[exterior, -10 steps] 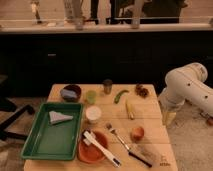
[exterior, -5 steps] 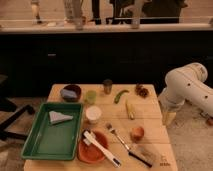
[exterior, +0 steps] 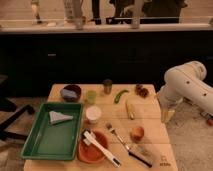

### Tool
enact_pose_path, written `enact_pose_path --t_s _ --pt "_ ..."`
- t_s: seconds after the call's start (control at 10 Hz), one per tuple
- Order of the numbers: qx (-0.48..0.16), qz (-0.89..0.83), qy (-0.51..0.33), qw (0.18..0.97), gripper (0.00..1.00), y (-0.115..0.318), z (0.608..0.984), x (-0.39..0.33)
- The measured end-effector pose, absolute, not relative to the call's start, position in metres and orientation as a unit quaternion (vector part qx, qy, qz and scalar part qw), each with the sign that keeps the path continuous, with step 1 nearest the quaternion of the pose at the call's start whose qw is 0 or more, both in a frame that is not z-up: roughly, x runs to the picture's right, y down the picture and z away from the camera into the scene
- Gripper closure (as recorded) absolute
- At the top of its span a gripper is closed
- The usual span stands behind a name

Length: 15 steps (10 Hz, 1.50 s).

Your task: Place pepper in tray

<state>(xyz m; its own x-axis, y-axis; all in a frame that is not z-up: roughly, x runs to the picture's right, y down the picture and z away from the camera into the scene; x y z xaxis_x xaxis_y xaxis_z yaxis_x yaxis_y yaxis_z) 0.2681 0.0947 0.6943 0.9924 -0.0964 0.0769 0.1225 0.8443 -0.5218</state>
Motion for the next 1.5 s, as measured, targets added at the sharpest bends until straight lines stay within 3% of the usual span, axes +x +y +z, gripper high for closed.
enact_pose_path --t_s 0.6,1.1,1.5 --pt "-0.288 -0.248 -0.102 0.919 0.20 0.081 0.740 0.203" --pt "-0.288 -0.253 -0.102 0.918 0.20 0.081 0.740 0.203" --pt "-0.250 -0.282 -0.101 0.921 0.20 0.094 0.731 0.203"
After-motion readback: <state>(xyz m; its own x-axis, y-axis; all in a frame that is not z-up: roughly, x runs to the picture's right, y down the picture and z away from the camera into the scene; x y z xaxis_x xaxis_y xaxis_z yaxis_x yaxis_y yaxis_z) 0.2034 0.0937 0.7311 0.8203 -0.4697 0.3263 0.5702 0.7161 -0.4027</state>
